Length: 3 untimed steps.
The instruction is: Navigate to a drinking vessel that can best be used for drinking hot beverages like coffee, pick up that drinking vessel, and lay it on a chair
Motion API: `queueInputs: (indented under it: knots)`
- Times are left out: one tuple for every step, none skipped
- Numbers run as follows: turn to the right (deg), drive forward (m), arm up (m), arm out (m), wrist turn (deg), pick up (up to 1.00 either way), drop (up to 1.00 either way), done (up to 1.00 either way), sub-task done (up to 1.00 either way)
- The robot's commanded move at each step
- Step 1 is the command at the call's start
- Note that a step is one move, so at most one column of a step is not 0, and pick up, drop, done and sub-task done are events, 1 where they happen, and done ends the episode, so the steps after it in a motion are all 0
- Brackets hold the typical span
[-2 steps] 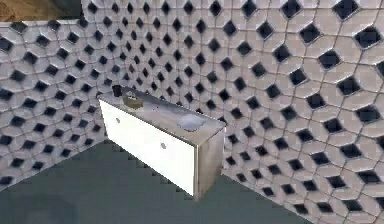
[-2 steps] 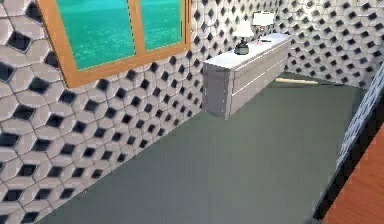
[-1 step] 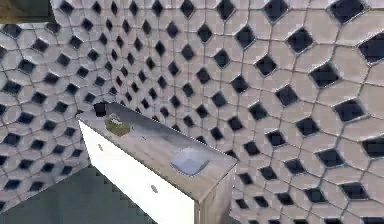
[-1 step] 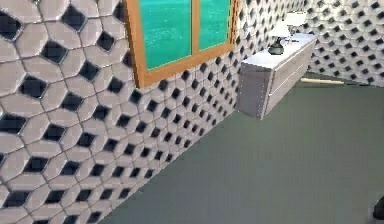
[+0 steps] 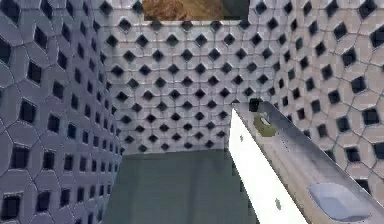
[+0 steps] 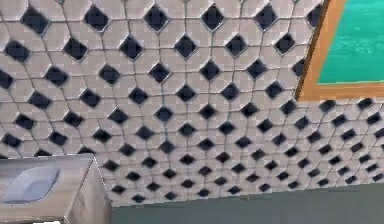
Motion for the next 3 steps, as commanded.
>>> queueInputs:
  knots:
    - [-6.0, 0.00, 0.00, 0.00, 0.0, 0.00, 0.00, 0.00, 0.00]
    - [0.0, 1.00, 0.00, 0.00, 0.0, 0.00, 0.00, 0.00, 0.00]
    - [-3.0, 0.00, 0.00, 0.00, 0.0, 0.00, 0.00, 0.00, 0.00]
